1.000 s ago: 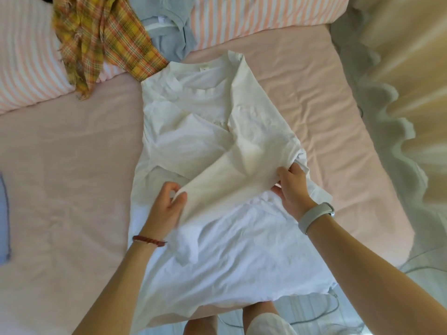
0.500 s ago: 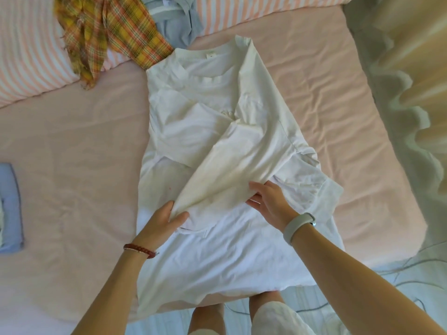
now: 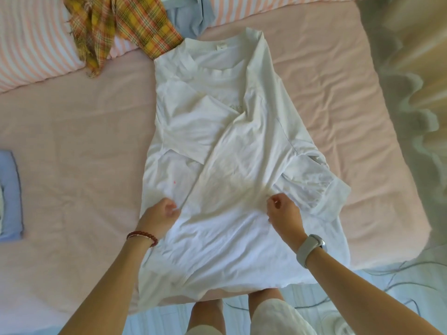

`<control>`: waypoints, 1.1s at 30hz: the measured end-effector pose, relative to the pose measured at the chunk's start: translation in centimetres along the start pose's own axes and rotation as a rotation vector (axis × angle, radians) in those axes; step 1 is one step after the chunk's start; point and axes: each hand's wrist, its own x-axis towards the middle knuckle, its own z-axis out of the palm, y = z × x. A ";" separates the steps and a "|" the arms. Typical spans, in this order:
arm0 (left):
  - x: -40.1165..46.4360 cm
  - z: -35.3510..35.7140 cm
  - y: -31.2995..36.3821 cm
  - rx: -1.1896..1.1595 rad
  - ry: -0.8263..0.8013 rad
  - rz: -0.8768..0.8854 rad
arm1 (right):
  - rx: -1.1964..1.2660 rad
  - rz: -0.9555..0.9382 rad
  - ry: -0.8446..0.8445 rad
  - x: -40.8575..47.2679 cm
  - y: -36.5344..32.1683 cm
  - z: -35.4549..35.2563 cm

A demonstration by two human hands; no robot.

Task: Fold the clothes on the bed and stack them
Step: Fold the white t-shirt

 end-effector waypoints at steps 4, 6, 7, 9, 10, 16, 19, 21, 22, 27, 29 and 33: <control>2.0 -0.6 7.1 -0.216 0.204 0.208 | -0.111 -0.393 0.253 2.6 -4.7 -2.7; 3.6 -1.0 11.1 -0.303 0.221 0.289 | -0.208 -0.556 0.316 5.8 -7.6 -3.9; 4.5 -1.2 13.0 -0.349 0.221 0.318 | -0.278 -0.620 0.335 7.5 -8.9 -4.4; 6.6 -1.5 16.3 -0.441 0.206 0.328 | -0.415 -0.665 0.350 10.9 -11.3 -5.4; 7.5 -1.6 17.7 -0.477 0.187 0.313 | -0.466 -0.655 0.350 12.4 -12.3 -5.8; 11.0 -2.4 22.2 -0.381 0.027 0.262 | -0.464 -0.480 0.262 18.1 -15.7 -7.2; 11.0 -2.6 23.0 -0.320 -0.068 0.313 | -0.366 -0.356 0.267 19.1 -16.6 -8.0; 11.1 -2.7 23.5 -0.351 0.003 0.397 | -0.366 -0.337 0.340 19.2 -16.8 -9.1; 11.3 -2.6 23.8 -0.381 0.058 0.432 | -0.366 -0.336 0.373 19.3 -16.7 -9.7; 12.9 -1.8 25.8 -0.394 0.154 0.439 | -0.316 -0.293 0.469 20.8 -16.2 -12.6; 13.5 -1.7 26.2 -0.446 0.109 0.376 | -0.248 -0.331 0.485 20.5 -15.8 -13.0; 14.2 -2.5 27.5 -0.521 0.062 0.355 | -0.248 -0.540 0.387 16.7 -12.1 -11.3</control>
